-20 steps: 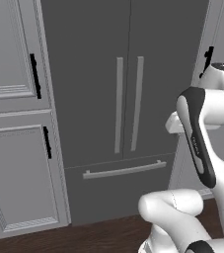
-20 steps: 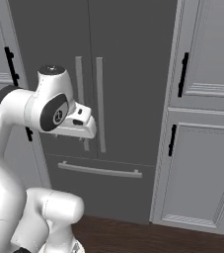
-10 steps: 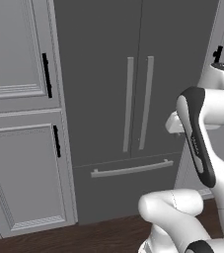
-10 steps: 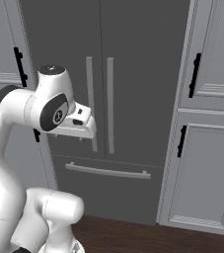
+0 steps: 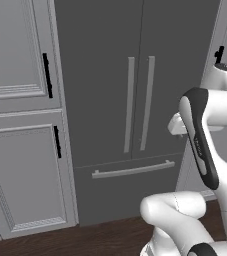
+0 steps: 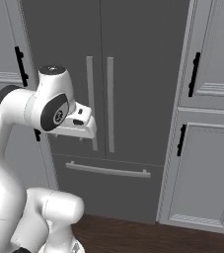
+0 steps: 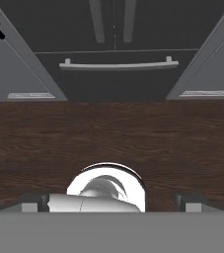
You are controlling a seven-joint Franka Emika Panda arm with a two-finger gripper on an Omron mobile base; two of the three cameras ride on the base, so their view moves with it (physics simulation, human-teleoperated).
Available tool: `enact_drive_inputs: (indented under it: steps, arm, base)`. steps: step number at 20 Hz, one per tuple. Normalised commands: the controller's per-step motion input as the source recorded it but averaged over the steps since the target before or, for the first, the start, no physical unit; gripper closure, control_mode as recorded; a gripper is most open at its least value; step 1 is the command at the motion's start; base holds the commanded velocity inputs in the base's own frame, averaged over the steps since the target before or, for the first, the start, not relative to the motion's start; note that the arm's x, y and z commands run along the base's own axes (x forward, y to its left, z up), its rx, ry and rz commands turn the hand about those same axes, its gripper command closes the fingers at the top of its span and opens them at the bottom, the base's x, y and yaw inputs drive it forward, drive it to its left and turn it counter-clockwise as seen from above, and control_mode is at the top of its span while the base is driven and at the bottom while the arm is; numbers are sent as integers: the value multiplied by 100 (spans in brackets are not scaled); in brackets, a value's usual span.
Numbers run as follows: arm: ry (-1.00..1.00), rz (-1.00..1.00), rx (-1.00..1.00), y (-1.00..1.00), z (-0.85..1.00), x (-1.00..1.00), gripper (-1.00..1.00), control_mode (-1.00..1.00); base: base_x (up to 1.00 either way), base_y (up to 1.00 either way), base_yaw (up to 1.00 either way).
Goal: Grab a lemon wedge from the fridge and one ice cube from the ice bowl, and put them in the glass of lemonade.
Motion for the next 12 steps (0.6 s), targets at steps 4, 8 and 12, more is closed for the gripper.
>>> enact_drive_inputs:
  steps: [4,8,12]
  arm:
    - [0,0,0,0,0,0,-100,100]
    - [0,0,0,0,0,0,-100,100]
    - [-12,-1,0,0,13,-9,-100,-100]
  base:
    - [-30,0,-4]
    - [-26,0,-6]
    - [-6,0,-1]
